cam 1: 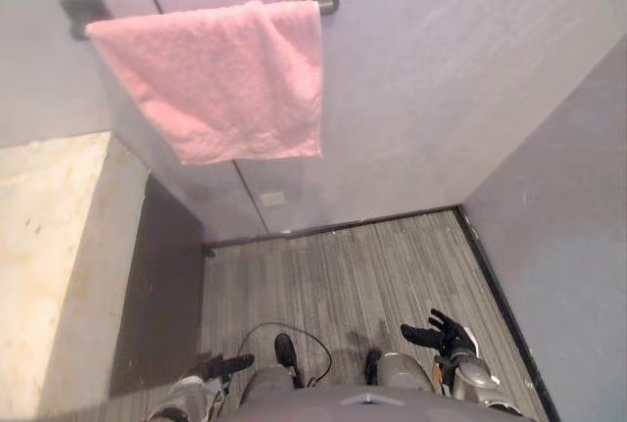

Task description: Organize the bathroom.

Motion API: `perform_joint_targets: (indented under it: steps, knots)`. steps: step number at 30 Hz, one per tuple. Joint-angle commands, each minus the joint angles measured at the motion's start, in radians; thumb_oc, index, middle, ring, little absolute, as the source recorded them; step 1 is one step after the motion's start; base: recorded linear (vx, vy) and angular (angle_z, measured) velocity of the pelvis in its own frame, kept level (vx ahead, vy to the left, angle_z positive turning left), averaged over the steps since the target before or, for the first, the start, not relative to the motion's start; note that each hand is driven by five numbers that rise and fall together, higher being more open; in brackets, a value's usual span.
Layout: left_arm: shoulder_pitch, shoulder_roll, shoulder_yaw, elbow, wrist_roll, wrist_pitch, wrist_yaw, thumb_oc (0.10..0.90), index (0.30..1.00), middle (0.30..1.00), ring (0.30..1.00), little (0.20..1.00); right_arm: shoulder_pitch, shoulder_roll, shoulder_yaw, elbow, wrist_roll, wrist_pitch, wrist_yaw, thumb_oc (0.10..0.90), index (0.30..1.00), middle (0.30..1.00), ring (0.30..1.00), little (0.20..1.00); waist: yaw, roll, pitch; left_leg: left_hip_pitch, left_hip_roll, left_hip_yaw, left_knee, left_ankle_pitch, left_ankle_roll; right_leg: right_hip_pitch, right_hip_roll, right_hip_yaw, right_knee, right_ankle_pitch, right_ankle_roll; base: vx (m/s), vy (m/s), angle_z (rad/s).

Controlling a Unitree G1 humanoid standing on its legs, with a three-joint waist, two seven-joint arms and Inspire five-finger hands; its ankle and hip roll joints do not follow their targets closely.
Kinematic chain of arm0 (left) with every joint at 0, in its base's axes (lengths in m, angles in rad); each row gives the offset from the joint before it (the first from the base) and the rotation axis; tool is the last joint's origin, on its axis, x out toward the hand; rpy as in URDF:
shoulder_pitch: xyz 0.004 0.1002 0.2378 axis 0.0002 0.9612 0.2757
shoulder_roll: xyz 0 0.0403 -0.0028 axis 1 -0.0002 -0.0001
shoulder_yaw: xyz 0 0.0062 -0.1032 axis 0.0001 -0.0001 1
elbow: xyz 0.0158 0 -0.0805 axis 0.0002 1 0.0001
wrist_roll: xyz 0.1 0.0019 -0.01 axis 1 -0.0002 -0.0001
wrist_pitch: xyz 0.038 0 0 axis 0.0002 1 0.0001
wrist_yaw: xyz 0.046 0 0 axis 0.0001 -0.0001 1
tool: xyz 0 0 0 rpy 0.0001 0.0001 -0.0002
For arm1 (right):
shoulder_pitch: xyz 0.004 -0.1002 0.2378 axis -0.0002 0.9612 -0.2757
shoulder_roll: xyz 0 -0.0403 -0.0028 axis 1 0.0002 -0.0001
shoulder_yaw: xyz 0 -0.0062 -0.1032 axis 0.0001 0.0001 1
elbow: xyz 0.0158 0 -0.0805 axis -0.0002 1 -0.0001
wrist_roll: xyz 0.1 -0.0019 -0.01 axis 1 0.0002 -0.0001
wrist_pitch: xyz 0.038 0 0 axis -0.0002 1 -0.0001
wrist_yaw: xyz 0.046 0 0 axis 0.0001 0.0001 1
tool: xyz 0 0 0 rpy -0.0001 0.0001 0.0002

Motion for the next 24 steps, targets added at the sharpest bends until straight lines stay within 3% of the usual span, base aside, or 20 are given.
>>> perform_joint_targets:
  steps: [1, 4, 6, 9, 12, 13, 14, 16, 18, 20, 21, 22, 24]
  knots:
    - [-0.010, 0.028, -0.079, 0.040, 0.050, 0.040, 0.012, 0.800, 0.900, 0.900, 0.900, 0.900, -0.015, 0.010, -0.002, -0.062, 0.028, -0.018, -0.011, 0.800, 0.900, 0.900, 0.900, 0.900, 0.015, -0.013, -0.053, -0.167, -0.077, -0.064, -0.039, -0.015, -0.019, 0.215, 0.141, 0.026, -0.177, -0.185, -0.084, -0.37, -0.174, 0.29]
    - [-0.017, 0.029, -0.096, 0.038, 0.063, 0.029, -0.005, 0.800, 0.900, 0.900, 0.900, 0.900, -0.032, -0.012, 0.020, -0.092, 0.074, 0.016, -0.019, 0.800, 0.900, 0.900, 0.900, 0.900, 0.015, -0.012, -0.006, -0.218, -0.039, -0.070, -0.039, 0.003, -0.057, 0.198, 0.125, 0.003, -0.242, -0.160, -0.093, -0.52, -0.035, 0.58]
    - [-0.022, 0.019, -0.097, 0.048, 0.089, 0.031, 0.000, 0.800, 0.900, 0.900, 0.900, 0.900, -0.036, -0.027, 0.014, -0.097, 0.102, 0.043, -0.023, 0.800, 0.900, 0.900, 0.900, 0.900, 0.010, -0.014, 0.028, -0.226, -0.035, -0.048, -0.019, -0.001, -0.051, 0.198, 0.113, -0.033, -0.276, -0.128, -0.099, -0.66, 0.021, 0.60]
    - [-0.008, 0.016, -0.076, 0.062, 0.142, 0.012, -0.024, 0.800, 0.900, 0.900, 0.900, 0.900, -0.039, -0.030, -0.001, -0.052, 0.107, 0.038, -0.010, 0.800, 0.900, 0.900, 0.900, 0.900, 0.003, -0.031, 0.053, -0.183, -0.074, -0.003, 0.174, -0.097, -0.012, 0.175, 0.075, -0.084, -0.311, -0.063, -0.127, -0.51, 0.073, 0.65]
    - [0.010, 0.007, -0.039, 0.064, 0.120, -0.014, -0.024, 0.800, 0.900, 0.900, 0.900, 0.900, -0.043, -0.031, -0.015, -0.004, 0.066, 0.053, 0.009, 0.800, 0.900, 0.900, 0.900, 0.900, 0.002, -0.069, 0.037, -0.149, -0.152, 0.016, 0.408, -0.273, 0.030, 0.142, 0.020, -0.101, -0.362, 0.019, -0.131, -0.53, 0.121, 0.47]
    - [0.017, 0.008, -0.022, 0.063, 0.122, -0.023, -0.028, 0.800, 0.900, 0.900, 0.900, 0.900, -0.044, -0.032, -0.020, 0.008, 0.069, 0.066, 0.006, 0.800, 0.900, 0.900, 0.900, 0.900, -0.002, -0.075, 0.030, -0.139, -0.159, 0.019, 0.515, -0.315, 0.025, 0.133, 0.005, -0.108, -0.382, 0.044, -0.129, -0.58, 0.187, 0.42]
    - [0.021, 0.011, -0.011, 0.062, 0.125, -0.025, -0.034, 0.800, 0.900, 0.900, 0.900, 0.900, -0.046, -0.033, -0.026, 0.019, 0.066, 0.080, 0.006, 0.800, 0.900, 0.900, 0.900, 0.900, -0.005, -0.078, 0.021, -0.132, -0.168, 0.005, 0.599, -0.320, 0.011, 0.123, -0.009, -0.112, -0.392, 0.062, -0.125, -0.48, 0.173, 0.49]
    - [0.025, 0.015, 0.007, 0.059, 0.127, -0.025, -0.036, 0.800, 0.900, 0.900, 0.900, 0.900, -0.045, -0.037, -0.036, 0.026, 0.064, 0.098, 0.016, 0.800, 0.900, 0.900, 0.900, 0.900, -0.016, -0.070, 0.010, -0.090, -0.165, -0.030, 0.645, -0.294, -0.020, 0.110, -0.021, -0.112, -0.404, 0.087, -0.122, -0.46, 0.245, 0.53]
    - [0.024, 0.017, 0.009, 0.057, 0.119, -0.031, -0.041, 0.800, 0.900, 0.900, 0.900, 0.900, -0.040, -0.048, -0.039, 0.024, 0.049, 0.103, 0.015, 0.800, 0.900, 0.900, 0.900, 0.900, -0.035, -0.047, 0.000, 0.009, -0.149, -0.057, 0.606, -0.253, -0.061, 0.087, -0.028, -0.125, -0.414, 0.107, -0.122, -0.44, 0.341, 0.36]
    - [0.023, 0.014, 0.010, 0.054, 0.111, -0.040, -0.043, 0.800, 0.900, 0.900, 0.900, 0.900, -0.034, -0.056, -0.044, 0.025, 0.045, 0.091, 0.018, 0.800, 0.900, 0.900, 0.900, 0.900, -0.048, -0.029, -0.005, 0.074, -0.139, -0.071, 0.553, -0.244, -0.079, 0.068, -0.037, -0.127, -0.413, 0.121, -0.116, -0.41, 0.409, 0.27]
    - [0.018, 0.012, 0.008, 0.049, 0.118, -0.046, -0.043, 0.800, 0.900, 0.900, 0.900, 0.900, -0.034, -0.060, -0.048, 0.024, 0.033, 0.087, 0.019, 0.800, 0.900, 0.900, 0.900, 0.900, -0.057, -0.022, -0.008, 0.106, -0.134, -0.073, 0.511, -0.260, -0.076, 0.044, -0.051, -0.123, -0.405, 0.135, -0.105, -0.55, 0.630, 0.18]
    - [0.009, 0.013, -0.006, 0.039, 0.118, -0.054, -0.040, 0.800, 0.900, 0.900, 0.900, 0.900, -0.040, -0.067, -0.051, 0.018, 0.020, 0.084, 0.019, 0.800, 0.900, 0.900, 0.900, 0.900, -0.075, -0.014, -0.009, 0.157, -0.138, -0.075, 0.430, -0.309, -0.059, -0.018, -0.078, -0.100, -0.381, 0.171, -0.072, -0.47, 0.576, 0.04]
    - [0.008, 0.015, -0.016, 0.033, 0.104, -0.062, -0.040, 0.800, 0.900, 0.900, 0.900, 0.900, -0.042, -0.071, -0.051, 0.014, -0.003, 0.078, 0.022, 0.800, 0.900, 0.900, 0.900, 0.900, -0.087, -0.008, -0.008, 0.180, -0.147, -0.075, 0.384, -0.328, -0.056, -0.049, -0.087, -0.075, -0.370, 0.190, -0.052, -0.42, 0.529, 0.04]
